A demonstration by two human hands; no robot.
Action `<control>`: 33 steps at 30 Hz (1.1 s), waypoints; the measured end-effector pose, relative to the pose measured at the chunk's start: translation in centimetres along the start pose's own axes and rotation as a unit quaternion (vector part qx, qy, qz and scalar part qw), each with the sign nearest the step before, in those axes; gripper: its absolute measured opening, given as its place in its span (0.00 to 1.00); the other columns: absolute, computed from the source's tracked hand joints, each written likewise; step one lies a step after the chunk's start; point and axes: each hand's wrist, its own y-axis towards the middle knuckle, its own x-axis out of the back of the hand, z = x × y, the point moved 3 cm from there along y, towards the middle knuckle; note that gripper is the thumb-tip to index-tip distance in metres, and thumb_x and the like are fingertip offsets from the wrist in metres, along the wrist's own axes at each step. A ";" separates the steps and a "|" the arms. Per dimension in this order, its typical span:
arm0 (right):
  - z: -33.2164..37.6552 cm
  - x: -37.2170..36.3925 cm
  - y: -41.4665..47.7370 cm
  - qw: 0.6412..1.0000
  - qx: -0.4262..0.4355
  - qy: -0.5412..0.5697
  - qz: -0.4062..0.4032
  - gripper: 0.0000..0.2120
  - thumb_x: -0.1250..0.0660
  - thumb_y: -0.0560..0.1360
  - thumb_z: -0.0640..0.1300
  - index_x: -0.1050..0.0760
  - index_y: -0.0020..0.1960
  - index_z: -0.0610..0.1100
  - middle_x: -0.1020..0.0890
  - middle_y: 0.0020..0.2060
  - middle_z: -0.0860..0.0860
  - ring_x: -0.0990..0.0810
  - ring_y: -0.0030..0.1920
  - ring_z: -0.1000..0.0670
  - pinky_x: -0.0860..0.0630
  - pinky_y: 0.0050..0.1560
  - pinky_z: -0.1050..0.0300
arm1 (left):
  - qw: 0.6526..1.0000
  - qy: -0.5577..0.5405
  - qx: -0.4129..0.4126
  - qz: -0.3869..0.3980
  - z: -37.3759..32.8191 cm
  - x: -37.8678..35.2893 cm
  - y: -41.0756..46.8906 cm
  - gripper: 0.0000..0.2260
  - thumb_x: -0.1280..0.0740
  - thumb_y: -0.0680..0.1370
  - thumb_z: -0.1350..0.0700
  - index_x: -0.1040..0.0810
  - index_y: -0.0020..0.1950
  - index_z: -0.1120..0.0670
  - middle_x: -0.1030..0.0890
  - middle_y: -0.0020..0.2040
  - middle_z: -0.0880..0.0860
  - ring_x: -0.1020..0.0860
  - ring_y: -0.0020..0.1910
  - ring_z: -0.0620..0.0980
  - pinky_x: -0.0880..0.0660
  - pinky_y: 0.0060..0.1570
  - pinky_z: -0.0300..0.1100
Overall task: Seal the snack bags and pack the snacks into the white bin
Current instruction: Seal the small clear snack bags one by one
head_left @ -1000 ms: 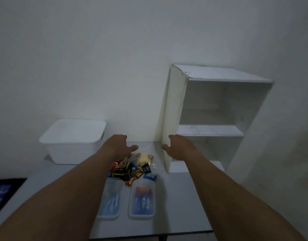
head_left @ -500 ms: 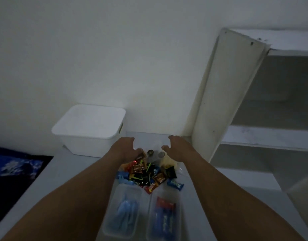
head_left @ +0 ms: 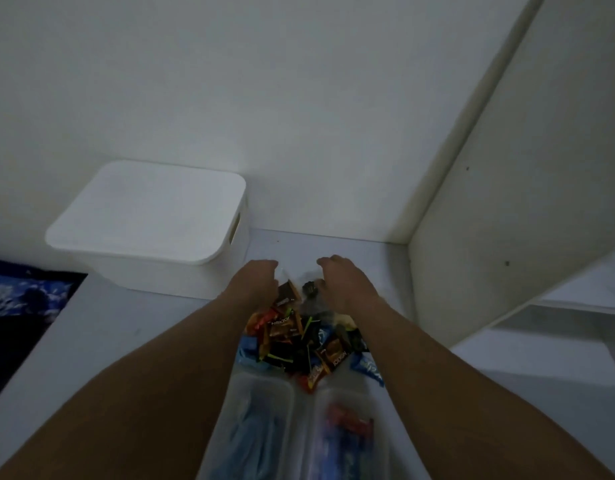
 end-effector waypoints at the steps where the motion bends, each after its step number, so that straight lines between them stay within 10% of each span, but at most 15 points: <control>1: 0.2 -0.4 0.9 1.000 -0.001 -0.009 0.000 0.20 0.39 0.80 0.42 0.32 0.71 0.38 0.27 0.65 0.41 0.29 0.65 0.41 0.28 0.63 0.47 | 1.000 -0.003 -0.001 0.003 0.3 -0.4 0.8 0.23 0.40 0.82 0.57 0.37 0.77 0.56 0.34 0.75 0.56 0.36 0.74 0.54 0.39 0.71 0.45; 12: 1.9 -5.5 4.7 0.998 -0.031 -0.034 0.032 0.09 0.35 0.77 0.42 0.24 0.53 0.38 0.19 0.49 0.41 0.20 0.49 0.42 0.30 0.39 0.56 | 0.999 -0.032 0.012 0.038 1.8 -3.9 6.7 0.21 0.36 0.79 0.62 0.32 0.72 0.59 0.28 0.70 0.59 0.28 0.67 0.57 0.31 0.64 0.46; 20: 1.4 -6.4 4.7 0.995 -0.075 0.058 0.037 0.23 0.30 0.74 0.42 0.31 0.68 0.42 0.19 0.55 0.42 0.20 0.54 0.42 0.22 0.50 0.52 | 0.991 -0.127 0.044 -0.018 2.9 -4.2 7.4 0.17 0.37 0.78 0.64 0.25 0.66 0.56 0.24 0.65 0.58 0.25 0.62 0.57 0.27 0.62 0.48; 26: 1.7 -3.9 2.4 0.994 -0.074 0.086 0.008 0.04 0.31 0.71 0.37 0.19 0.45 0.41 0.18 0.43 0.46 0.20 0.44 0.46 0.20 0.46 0.52 | 0.979 -0.191 0.060 -0.042 2.6 -1.7 4.4 0.09 0.38 0.77 0.63 0.22 0.52 0.52 0.21 0.57 0.56 0.23 0.52 0.54 0.23 0.51 0.46; 33: 2.4 0.1 -0.4 0.987 -0.071 0.146 -0.019 0.08 0.35 0.71 0.35 0.18 0.44 0.42 0.16 0.44 0.47 0.19 0.43 0.48 0.20 0.44 0.55 | 0.977 -0.204 0.050 -0.035 1.5 2.4 0.0 0.12 0.38 0.77 0.59 0.20 0.57 0.57 0.20 0.59 0.57 0.23 0.58 0.57 0.25 0.58 0.46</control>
